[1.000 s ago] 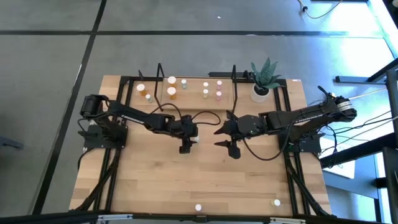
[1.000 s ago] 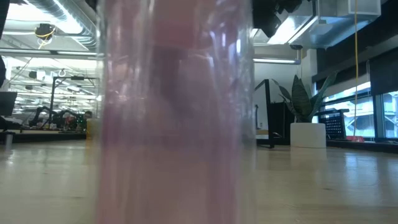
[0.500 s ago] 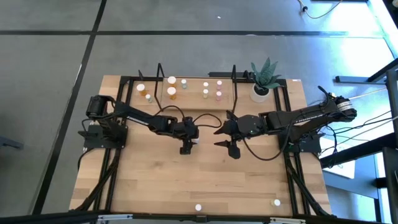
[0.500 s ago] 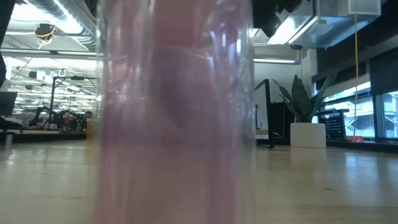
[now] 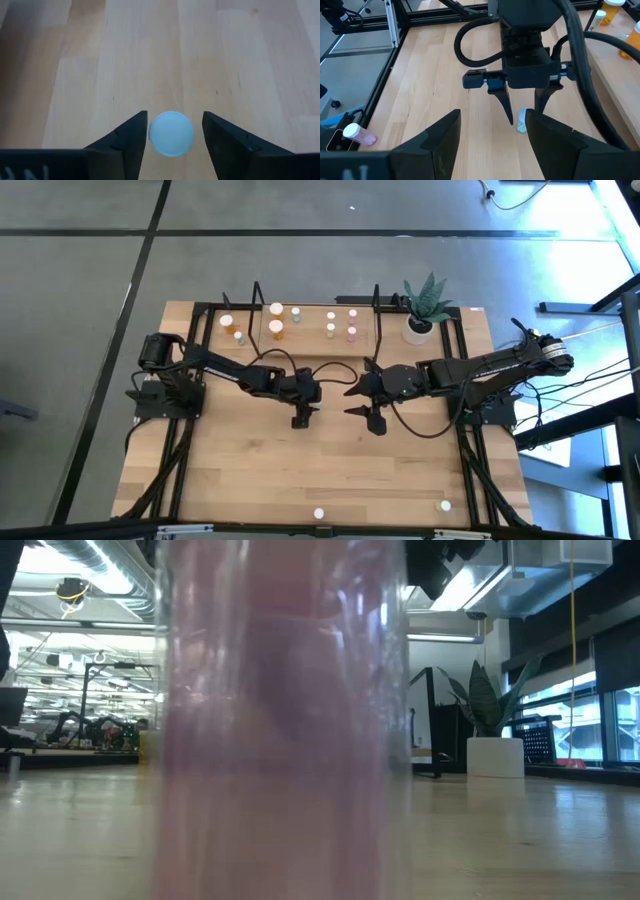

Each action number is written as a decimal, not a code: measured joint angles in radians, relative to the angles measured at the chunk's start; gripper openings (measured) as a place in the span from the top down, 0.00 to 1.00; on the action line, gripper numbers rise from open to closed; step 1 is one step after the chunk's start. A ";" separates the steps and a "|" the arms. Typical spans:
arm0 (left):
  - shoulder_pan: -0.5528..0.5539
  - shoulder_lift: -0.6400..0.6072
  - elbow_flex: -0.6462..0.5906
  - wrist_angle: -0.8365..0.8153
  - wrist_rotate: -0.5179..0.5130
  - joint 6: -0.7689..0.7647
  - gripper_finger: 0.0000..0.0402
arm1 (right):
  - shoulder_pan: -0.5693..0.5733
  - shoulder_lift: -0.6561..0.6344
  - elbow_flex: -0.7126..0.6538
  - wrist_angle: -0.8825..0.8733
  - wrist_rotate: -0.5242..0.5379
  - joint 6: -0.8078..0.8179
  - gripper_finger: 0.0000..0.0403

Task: Pick and place medicine bottles onto shelf by color
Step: Put the right blue pill bottle on the shelf aligned with the other blue pill bottle

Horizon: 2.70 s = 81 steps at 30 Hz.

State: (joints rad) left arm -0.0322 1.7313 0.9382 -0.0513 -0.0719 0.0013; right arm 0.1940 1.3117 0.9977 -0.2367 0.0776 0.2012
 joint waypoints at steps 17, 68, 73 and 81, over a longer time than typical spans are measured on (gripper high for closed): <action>0.000 -0.001 0.000 -0.005 0.007 0.005 0.75 | 0.000 0.000 0.000 0.000 0.000 0.000 0.44; 0.433 -0.297 0.141 -0.404 -0.045 -0.074 0.76 | -0.002 0.000 0.000 0.001 0.087 -0.048 0.44; 0.433 -0.247 0.141 -0.386 -0.049 -0.096 0.76 | -0.003 0.000 0.000 0.003 0.368 0.008 0.44; 0.448 -0.177 0.141 -0.335 -0.124 -0.109 0.76 | -0.004 0.000 0.000 0.003 0.549 0.003 0.44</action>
State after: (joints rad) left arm 0.4156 1.5543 1.0790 -0.3866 -0.1963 -0.1074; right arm 0.1898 1.3117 0.9977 -0.2333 0.6270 0.2045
